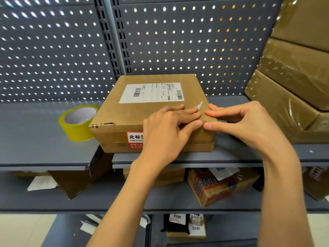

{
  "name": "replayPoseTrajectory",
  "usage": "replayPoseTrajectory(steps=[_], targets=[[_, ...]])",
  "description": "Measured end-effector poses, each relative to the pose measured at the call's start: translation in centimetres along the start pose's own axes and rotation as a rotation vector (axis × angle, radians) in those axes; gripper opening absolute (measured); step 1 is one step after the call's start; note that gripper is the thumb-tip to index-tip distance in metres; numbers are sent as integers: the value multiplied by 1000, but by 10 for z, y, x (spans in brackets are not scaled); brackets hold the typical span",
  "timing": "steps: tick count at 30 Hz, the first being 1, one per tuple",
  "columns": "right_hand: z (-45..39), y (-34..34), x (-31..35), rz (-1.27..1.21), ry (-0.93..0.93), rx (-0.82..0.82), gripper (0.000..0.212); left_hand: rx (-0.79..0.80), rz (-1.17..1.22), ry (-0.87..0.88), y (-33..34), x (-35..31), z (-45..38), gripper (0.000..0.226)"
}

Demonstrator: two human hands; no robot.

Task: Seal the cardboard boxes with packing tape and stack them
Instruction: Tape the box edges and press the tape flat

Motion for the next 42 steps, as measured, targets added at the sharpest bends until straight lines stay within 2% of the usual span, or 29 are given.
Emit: replayPoseTrajectory(steps=[12,15,18,22,27,31,33,38,42], targets=[[25,19,-8,-27,-69,-158,41,-27,-6,112,-2,-6,1,37],[30,22,-3,11,-56,-197,48,-126,41,119,-21,-2,3,38],[35,26,10,65,-109,-325,42,-203,-61,55,-50,17,14,36],[37,39,31,208,-218,-473,26,-252,-187,-125,-89,54,44,34],[29,67,47,286,-276,-459,18,-240,-296,-295,-119,95,79,31],[25,88,58,325,-320,-468,14,-228,-220,-352,-124,115,91,30],[24,96,62,357,-329,-488,14,-183,-212,-385,-123,127,94,29],[24,110,67,361,-316,-454,13,66,-312,-428,-105,164,100,48],[25,118,65,352,-278,-448,14,171,-425,-358,-95,174,96,42]])
Point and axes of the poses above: each hand's wrist, its own z-axis away from the middle knuckle, its own y-axis out of the palm, x = y × z, the point moved 6 cm from there along -z, towards the middle knuckle, and after that the axes turned 15 degrees about y, right-handed, at the moved point
